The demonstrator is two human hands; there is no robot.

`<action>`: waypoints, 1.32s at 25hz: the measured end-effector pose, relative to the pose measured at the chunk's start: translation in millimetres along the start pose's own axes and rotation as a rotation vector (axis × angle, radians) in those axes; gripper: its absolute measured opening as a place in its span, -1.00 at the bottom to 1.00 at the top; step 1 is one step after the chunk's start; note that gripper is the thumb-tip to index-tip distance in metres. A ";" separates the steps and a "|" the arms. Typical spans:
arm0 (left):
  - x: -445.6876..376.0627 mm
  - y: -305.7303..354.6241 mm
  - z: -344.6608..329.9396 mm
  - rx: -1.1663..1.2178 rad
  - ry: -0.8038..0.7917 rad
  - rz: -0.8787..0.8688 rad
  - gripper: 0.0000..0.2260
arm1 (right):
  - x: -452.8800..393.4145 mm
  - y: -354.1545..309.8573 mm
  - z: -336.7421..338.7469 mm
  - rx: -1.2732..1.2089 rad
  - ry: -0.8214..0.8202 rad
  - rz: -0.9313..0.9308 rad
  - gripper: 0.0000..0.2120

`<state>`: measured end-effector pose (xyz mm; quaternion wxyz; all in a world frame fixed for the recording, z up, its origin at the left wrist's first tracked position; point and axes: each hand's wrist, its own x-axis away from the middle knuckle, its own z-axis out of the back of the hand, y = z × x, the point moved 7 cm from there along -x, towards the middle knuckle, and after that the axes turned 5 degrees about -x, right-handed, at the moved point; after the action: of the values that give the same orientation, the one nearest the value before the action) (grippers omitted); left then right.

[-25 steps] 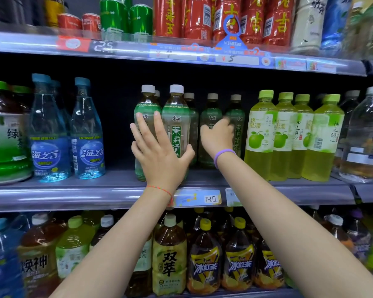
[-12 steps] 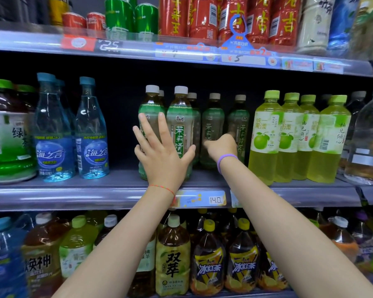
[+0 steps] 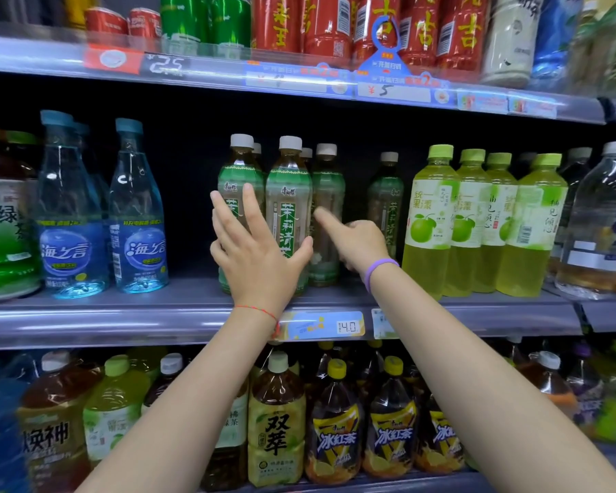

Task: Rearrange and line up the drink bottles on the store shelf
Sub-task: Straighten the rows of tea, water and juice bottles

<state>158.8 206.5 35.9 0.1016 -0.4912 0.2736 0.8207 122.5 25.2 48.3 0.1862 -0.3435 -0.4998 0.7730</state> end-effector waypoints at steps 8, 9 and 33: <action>1.1 0.5 2.5 0.028 -0.004 0.005 -0.07 | -9.0 -2.5 23.8 0.150 0.421 0.054 -0.21; 1.4 0.5 3.1 0.032 -0.002 0.006 -0.07 | -16.0 2.9 23.9 0.126 0.424 -0.008 -0.14; 15.9 33.5 30.7 0.200 0.203 -0.364 -0.52 | 37.9 -23.5 15.9 -0.061 0.283 0.269 -0.58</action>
<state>113.3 193.9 45.2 0.2683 -0.6001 0.2693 0.7038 83.5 49.0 60.6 0.1392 -0.5179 -0.4416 0.7193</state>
